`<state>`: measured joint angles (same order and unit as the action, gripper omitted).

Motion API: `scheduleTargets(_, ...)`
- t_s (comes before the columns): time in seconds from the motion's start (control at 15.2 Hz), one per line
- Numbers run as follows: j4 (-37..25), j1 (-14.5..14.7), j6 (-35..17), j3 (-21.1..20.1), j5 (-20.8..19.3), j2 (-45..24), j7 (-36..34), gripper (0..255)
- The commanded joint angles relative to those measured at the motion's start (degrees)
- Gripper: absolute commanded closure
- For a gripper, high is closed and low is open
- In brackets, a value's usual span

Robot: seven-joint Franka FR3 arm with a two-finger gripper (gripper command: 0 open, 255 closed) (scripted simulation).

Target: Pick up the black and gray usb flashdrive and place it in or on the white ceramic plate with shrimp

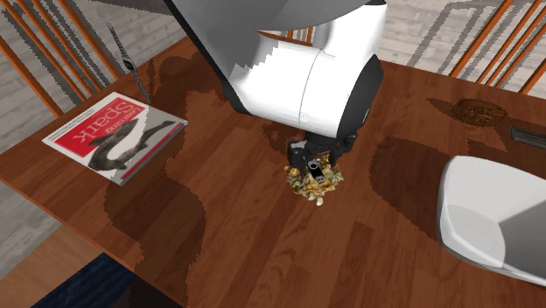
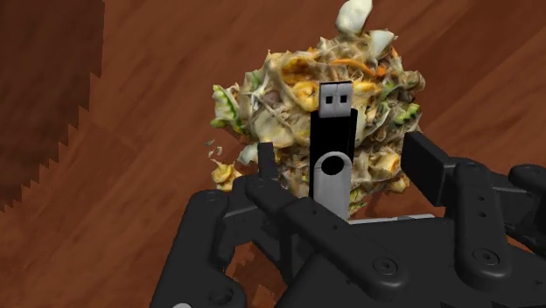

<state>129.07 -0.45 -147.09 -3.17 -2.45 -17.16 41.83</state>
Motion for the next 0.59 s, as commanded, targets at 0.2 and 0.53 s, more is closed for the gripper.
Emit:
scheduleTargets(0.2, 0.00, 0.00, 0.00, 0.00, 0.00, 0.00, 0.00, 0)
scheduleTargets(0.53, -0.50, -0.18, 6.47, -0.32, 0.75, 5.98, 0.52, 0)
